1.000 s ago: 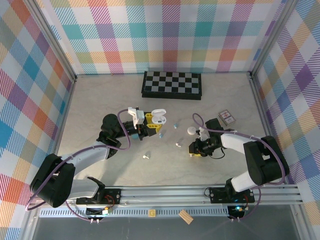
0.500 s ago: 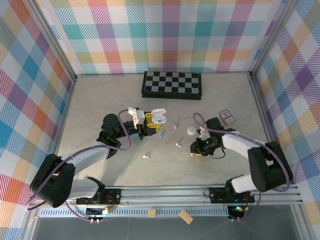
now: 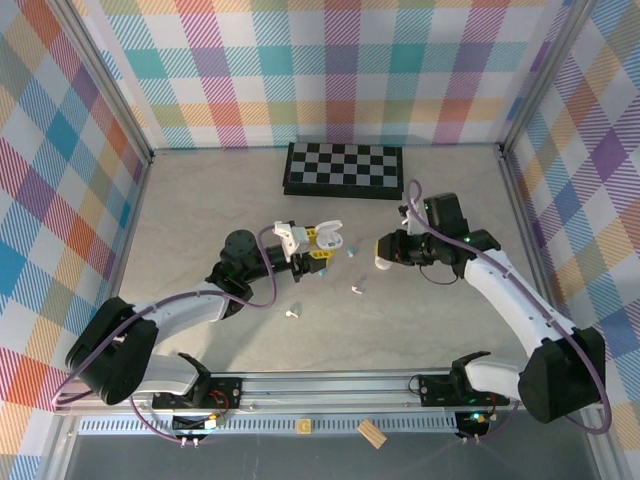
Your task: Insert the wireless bluetooth earbuds into the charging case
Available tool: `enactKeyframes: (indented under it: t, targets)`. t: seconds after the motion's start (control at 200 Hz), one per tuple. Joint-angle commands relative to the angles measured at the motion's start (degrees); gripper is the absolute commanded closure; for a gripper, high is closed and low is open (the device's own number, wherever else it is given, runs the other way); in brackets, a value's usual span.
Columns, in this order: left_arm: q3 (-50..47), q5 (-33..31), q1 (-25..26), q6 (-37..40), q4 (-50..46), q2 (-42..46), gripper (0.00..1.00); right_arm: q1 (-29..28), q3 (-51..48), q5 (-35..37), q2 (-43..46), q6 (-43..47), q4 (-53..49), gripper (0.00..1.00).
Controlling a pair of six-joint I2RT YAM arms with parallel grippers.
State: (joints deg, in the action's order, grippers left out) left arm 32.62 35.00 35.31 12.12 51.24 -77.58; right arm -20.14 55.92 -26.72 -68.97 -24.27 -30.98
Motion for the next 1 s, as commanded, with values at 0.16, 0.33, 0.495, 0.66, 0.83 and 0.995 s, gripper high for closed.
enactKeyframes:
  t: [0.16, 0.33, 0.495, 0.66, 0.83, 0.995]
  targets:
    - [4.16, -6.29, 2.37, -0.16, 11.86, -9.53, 0.67, -3.33, 9.67, -0.14, 1.41, -1.22, -2.26, 0.79]
    - [5.89, -8.43, 3.25, -1.42, 15.27, -13.91, 0.67, -6.95, 13.77, 1.74, -0.82, -0.50, -1.38, 0.78]
    - [7.49, -8.49, 3.88, -3.01, 17.06, -16.82, 0.67, -9.10, 16.78, 3.90, -4.26, 0.36, -0.01, 0.78]
    - [8.26, -8.90, 4.49, -4.85, 18.57, -17.87, 0.68, -9.74, 17.63, 5.01, -6.58, 0.95, 0.92, 0.78]
    - [8.33, -8.75, 4.76, -4.55, 18.50, -17.99, 0.68, -10.01, 17.40, 4.84, -7.75, 0.54, 2.43, 0.78]
    - [8.60, -8.72, 4.92, -4.50, 18.50, -18.29, 0.68, -10.25, 17.29, 4.66, -8.55, 0.26, 3.03, 0.78]
